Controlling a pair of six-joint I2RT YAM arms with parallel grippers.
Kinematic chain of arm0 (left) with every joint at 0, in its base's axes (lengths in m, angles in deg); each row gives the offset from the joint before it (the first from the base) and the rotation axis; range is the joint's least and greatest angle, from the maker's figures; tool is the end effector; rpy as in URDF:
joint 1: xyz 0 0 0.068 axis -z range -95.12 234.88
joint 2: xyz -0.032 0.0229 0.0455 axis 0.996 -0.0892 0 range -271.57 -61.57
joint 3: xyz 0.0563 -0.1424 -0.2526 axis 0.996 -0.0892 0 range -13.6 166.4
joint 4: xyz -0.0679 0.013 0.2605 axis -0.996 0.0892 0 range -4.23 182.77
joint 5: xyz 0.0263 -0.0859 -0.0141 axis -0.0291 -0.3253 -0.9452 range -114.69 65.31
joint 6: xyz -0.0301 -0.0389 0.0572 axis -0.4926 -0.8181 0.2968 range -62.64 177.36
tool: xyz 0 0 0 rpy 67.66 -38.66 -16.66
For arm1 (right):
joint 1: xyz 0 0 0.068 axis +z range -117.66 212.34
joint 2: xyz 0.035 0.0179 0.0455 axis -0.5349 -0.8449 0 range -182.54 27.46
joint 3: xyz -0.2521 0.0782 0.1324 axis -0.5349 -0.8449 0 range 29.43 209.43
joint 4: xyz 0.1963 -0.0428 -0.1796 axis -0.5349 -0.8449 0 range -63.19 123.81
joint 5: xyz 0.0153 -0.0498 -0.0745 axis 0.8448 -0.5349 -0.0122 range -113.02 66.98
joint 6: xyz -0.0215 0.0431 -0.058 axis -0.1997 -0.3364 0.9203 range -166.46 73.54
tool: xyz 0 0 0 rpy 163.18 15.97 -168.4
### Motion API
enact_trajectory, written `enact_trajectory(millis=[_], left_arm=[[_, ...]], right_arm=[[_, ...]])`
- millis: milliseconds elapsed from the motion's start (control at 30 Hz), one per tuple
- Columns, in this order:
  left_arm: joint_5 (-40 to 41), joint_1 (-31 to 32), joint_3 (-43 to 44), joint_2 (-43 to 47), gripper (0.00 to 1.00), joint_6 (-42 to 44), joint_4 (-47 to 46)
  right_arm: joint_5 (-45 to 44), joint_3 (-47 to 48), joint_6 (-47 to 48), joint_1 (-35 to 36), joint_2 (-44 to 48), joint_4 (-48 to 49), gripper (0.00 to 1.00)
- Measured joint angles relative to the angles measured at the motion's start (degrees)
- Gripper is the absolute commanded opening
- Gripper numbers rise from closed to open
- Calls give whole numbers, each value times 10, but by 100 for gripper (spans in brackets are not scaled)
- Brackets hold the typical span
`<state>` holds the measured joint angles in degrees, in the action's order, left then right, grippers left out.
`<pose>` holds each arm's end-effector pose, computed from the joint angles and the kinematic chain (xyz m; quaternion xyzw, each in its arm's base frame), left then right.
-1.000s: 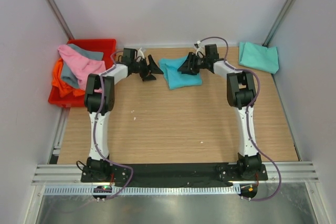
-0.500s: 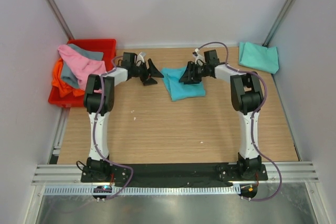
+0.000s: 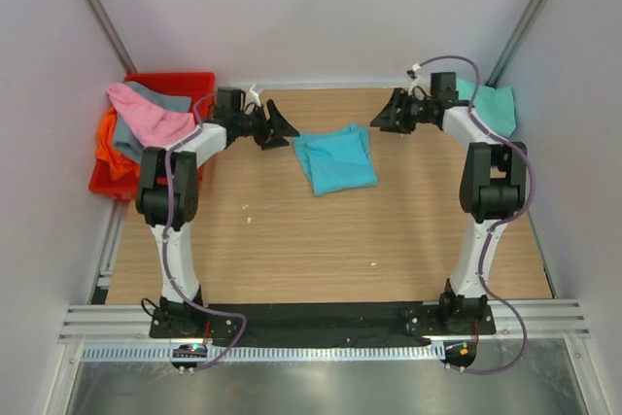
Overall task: Fold and stack the t-shirts
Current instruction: Fold the tshirt, then neatly place the folded tshirt to the corner
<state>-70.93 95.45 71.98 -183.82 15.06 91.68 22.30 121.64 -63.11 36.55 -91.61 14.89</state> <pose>0.4825 -0.1367 0.1733 -0.0783 0.8532 -0.4865 0.1711 0.4909 0.0815 0.2184 -0.0515 0.8656 0.4139 0.2770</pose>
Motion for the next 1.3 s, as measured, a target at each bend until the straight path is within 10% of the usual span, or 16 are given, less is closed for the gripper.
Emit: enact_trajectory(millis=[300, 700, 767, 1300], left_arm=[[-31, 51, 12, 109, 47, -15, -63], [-53, 83, 19, -9, 47, -29, -87], [-54, 86, 29, -26, 46, -33, -87], [-57, 103, 77, -111, 47, -35, -71]], right_arm=[[44, 47, 71, -108, -63, -60, 59], [83, 67, 107, -96, -110, -101, 61], [87, 85, 106, -97, -125, -102, 87], [164, 187, 104, -68, -223, -118, 88]])
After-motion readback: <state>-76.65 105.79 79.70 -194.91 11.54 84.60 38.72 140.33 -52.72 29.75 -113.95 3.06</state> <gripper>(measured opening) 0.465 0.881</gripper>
